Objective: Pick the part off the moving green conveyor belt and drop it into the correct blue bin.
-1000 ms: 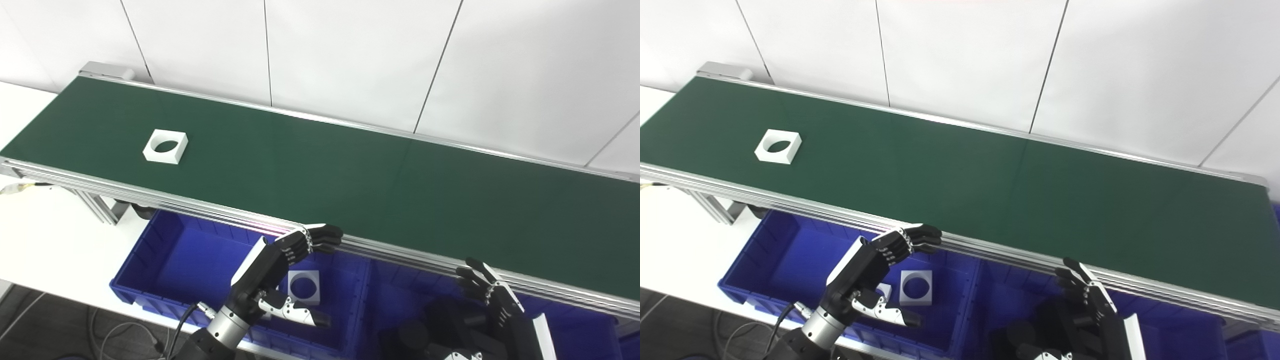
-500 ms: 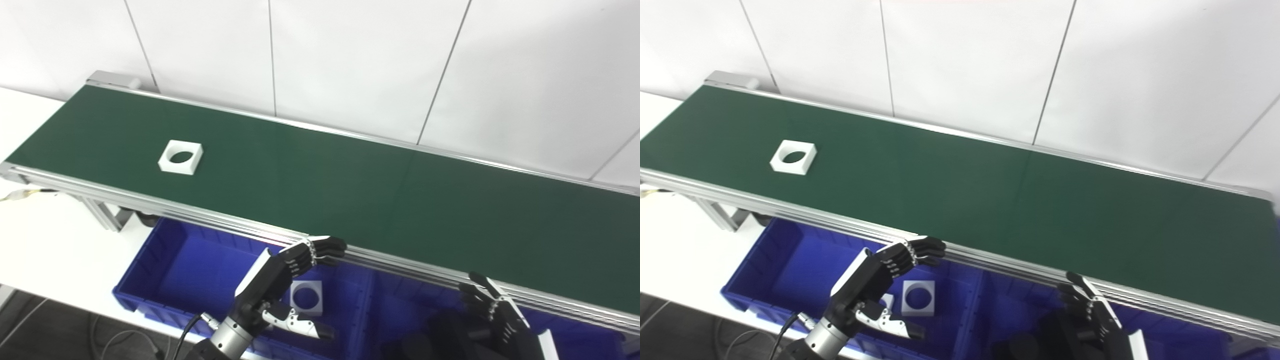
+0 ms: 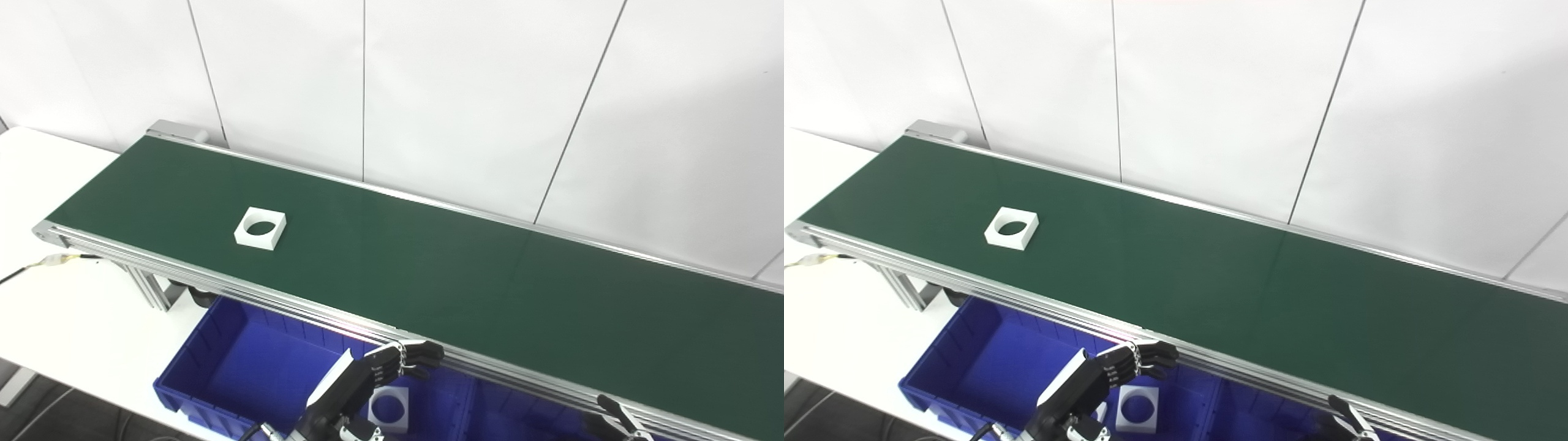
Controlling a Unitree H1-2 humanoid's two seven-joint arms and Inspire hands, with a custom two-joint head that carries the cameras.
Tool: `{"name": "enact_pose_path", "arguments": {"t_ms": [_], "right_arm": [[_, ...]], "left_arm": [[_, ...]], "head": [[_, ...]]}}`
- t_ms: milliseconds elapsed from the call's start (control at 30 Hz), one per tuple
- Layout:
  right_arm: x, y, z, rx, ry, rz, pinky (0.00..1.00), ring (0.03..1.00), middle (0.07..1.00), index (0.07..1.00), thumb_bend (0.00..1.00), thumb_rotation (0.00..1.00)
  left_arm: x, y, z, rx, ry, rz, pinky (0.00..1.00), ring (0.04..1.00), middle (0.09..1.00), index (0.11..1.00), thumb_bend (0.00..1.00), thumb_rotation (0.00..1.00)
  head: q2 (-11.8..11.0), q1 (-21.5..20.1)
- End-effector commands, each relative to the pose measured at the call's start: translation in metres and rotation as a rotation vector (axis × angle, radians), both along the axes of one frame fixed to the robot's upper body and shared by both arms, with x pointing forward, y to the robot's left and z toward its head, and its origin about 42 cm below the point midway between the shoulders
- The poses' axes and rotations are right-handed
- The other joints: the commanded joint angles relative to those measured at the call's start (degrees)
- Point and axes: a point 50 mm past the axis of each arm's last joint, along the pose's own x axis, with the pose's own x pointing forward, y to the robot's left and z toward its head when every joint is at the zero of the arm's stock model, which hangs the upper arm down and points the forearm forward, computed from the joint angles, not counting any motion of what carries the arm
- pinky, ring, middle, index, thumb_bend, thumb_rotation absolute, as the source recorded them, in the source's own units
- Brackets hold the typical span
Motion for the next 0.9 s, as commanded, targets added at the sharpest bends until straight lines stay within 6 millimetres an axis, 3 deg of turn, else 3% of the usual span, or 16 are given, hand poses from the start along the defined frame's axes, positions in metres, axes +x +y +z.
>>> {"name": "enact_pose_path", "arguments": {"t_ms": [0, 333, 433, 867], "right_arm": [[0.002, -0.003, 0.008, -0.002, -0.065, -0.002, 0.68, 0.731, 0.773, 0.859, 0.95, 0.19], [0.004, -0.005, 0.004, -0.018, -0.080, 0.000, 0.64, 0.726, 0.781, 0.860, 0.94, 0.19], [0.004, -0.004, 0.003, -0.012, -0.078, -0.002, 0.64, 0.723, 0.777, 0.854, 0.96, 0.18], [0.006, -0.003, 0.006, -0.021, -0.076, 0.002, 0.63, 0.714, 0.769, 0.838, 0.99, 0.20]], "left_arm": [[0.004, -0.003, 0.007, 0.000, -0.060, 0.022, 0.72, 0.778, 0.812, 0.788, 0.95, 0.19], [0.011, -0.008, 0.014, 0.061, -0.109, 0.075, 0.77, 0.849, 0.859, 0.810, 0.98, 0.27], [0.019, -0.009, 0.022, 0.096, -0.152, 0.100, 0.84, 0.882, 0.878, 0.834, 0.98, 0.29], [0.057, -0.011, 0.053, 0.144, -0.186, 0.140, 0.89, 0.930, 0.931, 0.903, 0.94, 0.31]], "head": [[-0.7, 0.3], [-1.6, 0.7], [-2.1, 0.2], [-2.2, -0.7]]}}
